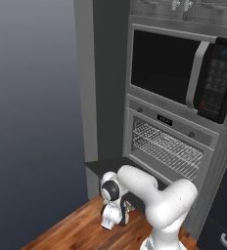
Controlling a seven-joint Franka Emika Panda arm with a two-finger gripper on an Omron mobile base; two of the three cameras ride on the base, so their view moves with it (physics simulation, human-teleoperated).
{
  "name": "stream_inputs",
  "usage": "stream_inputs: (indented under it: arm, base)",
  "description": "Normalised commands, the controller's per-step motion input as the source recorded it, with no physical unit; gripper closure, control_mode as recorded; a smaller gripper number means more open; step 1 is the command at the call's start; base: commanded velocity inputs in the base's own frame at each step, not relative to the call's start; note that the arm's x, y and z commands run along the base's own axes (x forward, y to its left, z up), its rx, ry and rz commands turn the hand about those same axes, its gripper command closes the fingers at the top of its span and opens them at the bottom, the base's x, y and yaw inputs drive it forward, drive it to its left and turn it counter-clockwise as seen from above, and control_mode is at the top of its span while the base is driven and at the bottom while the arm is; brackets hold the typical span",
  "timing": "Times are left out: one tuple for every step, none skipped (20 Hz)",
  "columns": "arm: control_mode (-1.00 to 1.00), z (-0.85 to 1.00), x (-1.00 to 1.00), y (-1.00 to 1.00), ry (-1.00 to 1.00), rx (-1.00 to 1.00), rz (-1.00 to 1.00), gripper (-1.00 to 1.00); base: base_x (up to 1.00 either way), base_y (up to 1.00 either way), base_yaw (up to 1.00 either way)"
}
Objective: Place the fish on the top rack of the oven, and slide the tray back inside. Close the oven door.
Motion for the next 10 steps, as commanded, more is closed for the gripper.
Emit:
stream_inputs:
  arm:
    - [-1.0,0.01,0.0,-1.0,-0.28,-0.09,-0.02,-1.0]
    - [-1.0,0.17,0.0,-1.0,-0.35,-0.09,-0.03,-1.0]
    - [-1.0,0.48,0.0,-1.0,-0.43,-0.1,-0.03,-1.0]
    - [-1.0,0.74,-0.01,-1.0,-0.48,-0.11,-0.04,-1.0]
    - [-1.0,0.91,-0.03,-0.95,-0.47,-0.13,-0.06,-1.0]
    - [-1.0,1.0,-0.03,-0.91,-0.48,-0.15,-0.07,-1.0]
    - [-1.0,1.0,0.0,-0.84,-0.47,-0.15,-0.07,-1.0]
    - [-1.0,1.0,-0.03,-0.86,-0.45,-0.16,-0.07,-1.0]
    - [-1.0,1.0,-0.04,-0.87,-0.45,-0.16,-0.07,-1.0]
    - [-1.0,1.0,-0.04,-0.9,-0.44,-0.16,-0.07,-1.0]
  base:
    - [0.0,0.0,0.0]
    - [0.0,0.0,0.0]
    - [0.0,0.0,0.0]
    - [0.0,0.0,0.0]
    - [0.0,0.0,0.0]
    - [0.0,0.0,0.0]
    - [0.0,0.0,0.0]
    - [0.0,0.0,0.0]
    - [0.0,0.0,0.0]
    - [0.0,0.0,0.0]
